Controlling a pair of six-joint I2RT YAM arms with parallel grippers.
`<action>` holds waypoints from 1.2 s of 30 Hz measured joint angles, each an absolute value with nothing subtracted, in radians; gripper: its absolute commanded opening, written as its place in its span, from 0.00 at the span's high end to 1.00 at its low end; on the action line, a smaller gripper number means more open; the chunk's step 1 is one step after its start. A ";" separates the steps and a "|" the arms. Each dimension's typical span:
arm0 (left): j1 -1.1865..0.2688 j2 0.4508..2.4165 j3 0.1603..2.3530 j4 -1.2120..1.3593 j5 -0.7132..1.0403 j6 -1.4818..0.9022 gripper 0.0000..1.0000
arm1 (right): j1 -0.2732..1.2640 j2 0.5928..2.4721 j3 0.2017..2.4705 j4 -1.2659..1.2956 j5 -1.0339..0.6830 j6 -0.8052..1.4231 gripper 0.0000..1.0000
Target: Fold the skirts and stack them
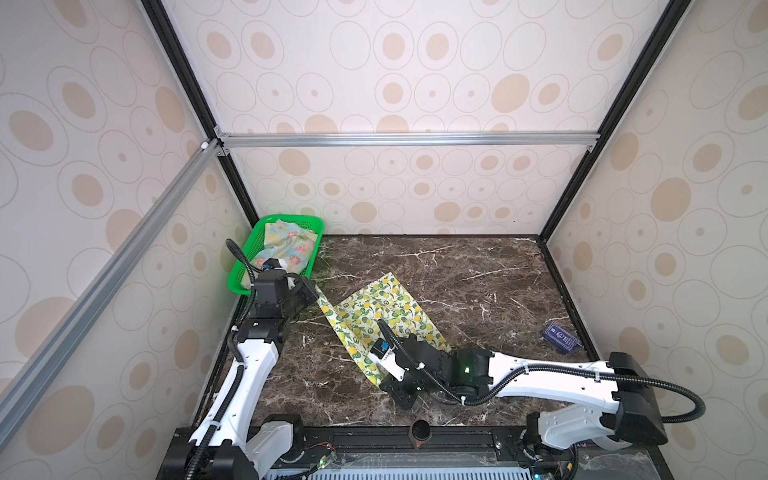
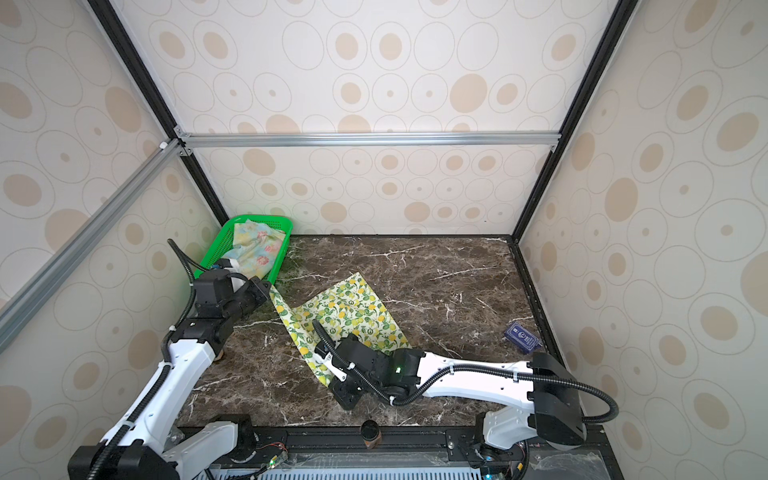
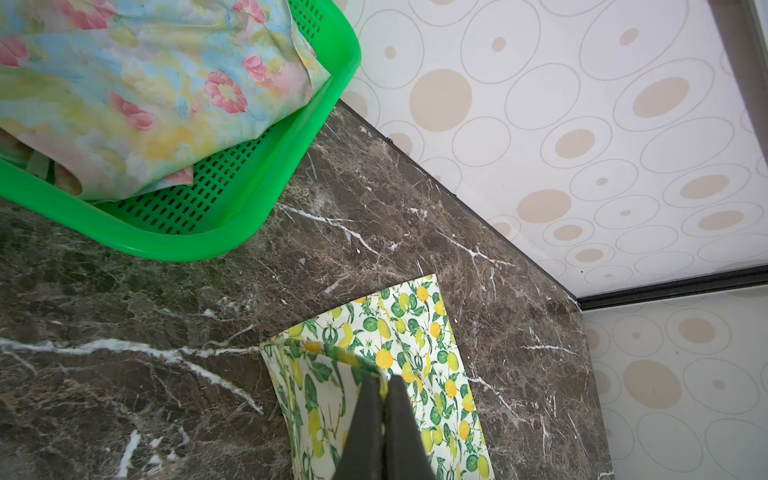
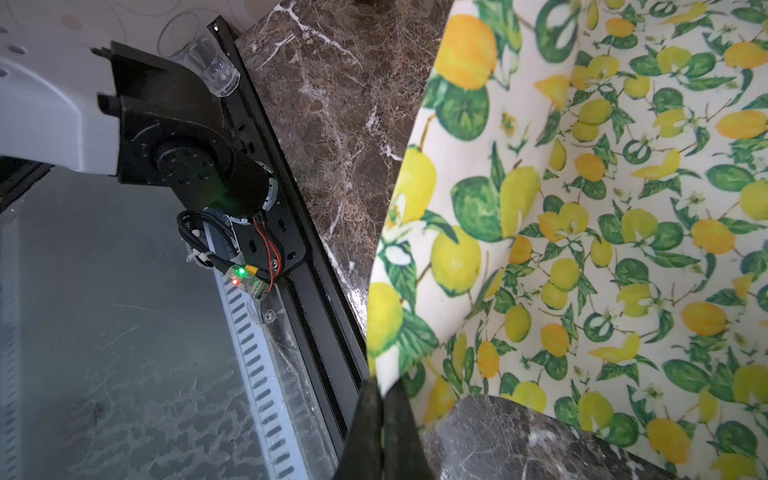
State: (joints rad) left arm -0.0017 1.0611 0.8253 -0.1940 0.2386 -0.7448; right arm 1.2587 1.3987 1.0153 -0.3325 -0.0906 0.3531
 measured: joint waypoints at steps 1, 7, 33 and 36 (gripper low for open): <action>-0.005 1.073 0.825 -0.186 0.240 -0.746 1.00 | 1.244 1.399 1.004 -0.325 -0.102 0.357 1.00; -0.048 1.159 0.825 -0.125 0.235 -0.754 1.00 | 1.169 1.398 0.971 -0.302 -0.144 0.377 1.00; -0.205 1.509 1.020 0.061 0.181 -0.801 1.00 | 0.895 1.295 0.820 -0.236 -0.278 0.429 1.00; -0.206 1.528 1.023 0.072 0.182 -0.809 1.00 | 0.886 1.289 0.816 -0.236 -0.282 0.430 1.00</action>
State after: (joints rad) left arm -0.2062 1.5284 1.0225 0.0723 0.1818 -0.8089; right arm 0.8856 1.2888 0.8162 -0.2359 -0.2817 0.4297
